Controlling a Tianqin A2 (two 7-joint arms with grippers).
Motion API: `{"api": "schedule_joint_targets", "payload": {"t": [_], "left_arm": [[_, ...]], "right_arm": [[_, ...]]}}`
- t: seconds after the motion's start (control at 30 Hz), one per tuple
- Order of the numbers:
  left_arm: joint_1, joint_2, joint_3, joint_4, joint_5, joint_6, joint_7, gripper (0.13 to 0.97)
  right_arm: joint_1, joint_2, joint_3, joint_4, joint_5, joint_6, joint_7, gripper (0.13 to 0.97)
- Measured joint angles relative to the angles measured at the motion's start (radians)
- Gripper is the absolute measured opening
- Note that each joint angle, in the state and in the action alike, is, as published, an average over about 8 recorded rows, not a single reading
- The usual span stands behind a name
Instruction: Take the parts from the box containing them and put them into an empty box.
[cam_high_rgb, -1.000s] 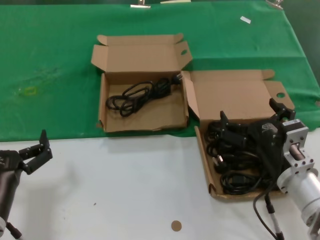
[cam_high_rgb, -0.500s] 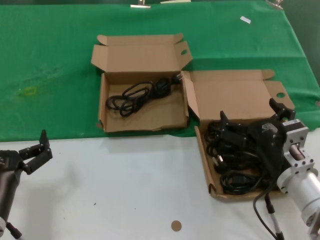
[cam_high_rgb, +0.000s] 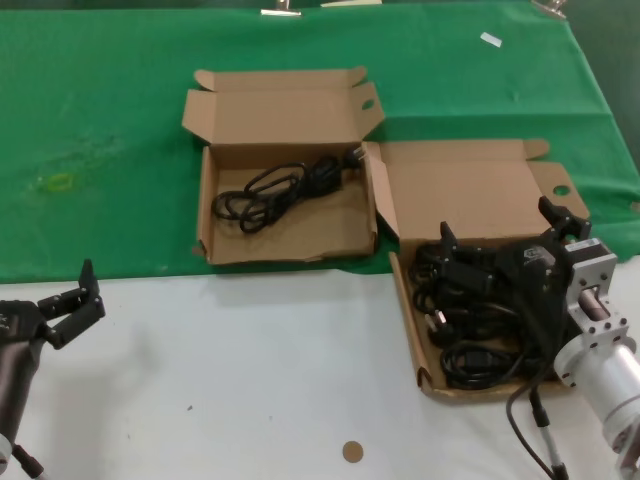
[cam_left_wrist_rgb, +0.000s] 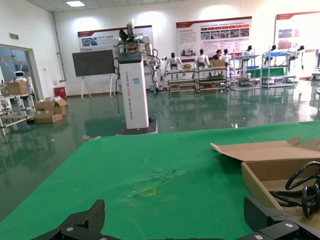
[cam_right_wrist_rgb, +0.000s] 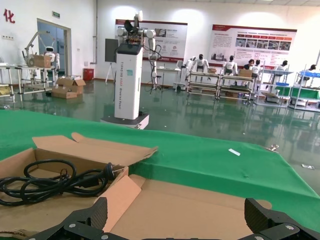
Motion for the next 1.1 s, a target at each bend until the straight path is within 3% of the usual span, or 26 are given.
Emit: {"api": "schedule_joint_targets", "payload": {"t": [1.1], "left_arm": [[0.000, 0.000, 0.000, 0.000, 0.000, 0.000, 0.000, 0.966]], "right_arm": [[0.000, 0.000, 0.000, 0.000, 0.000, 0.000, 0.000, 0.966]]}}
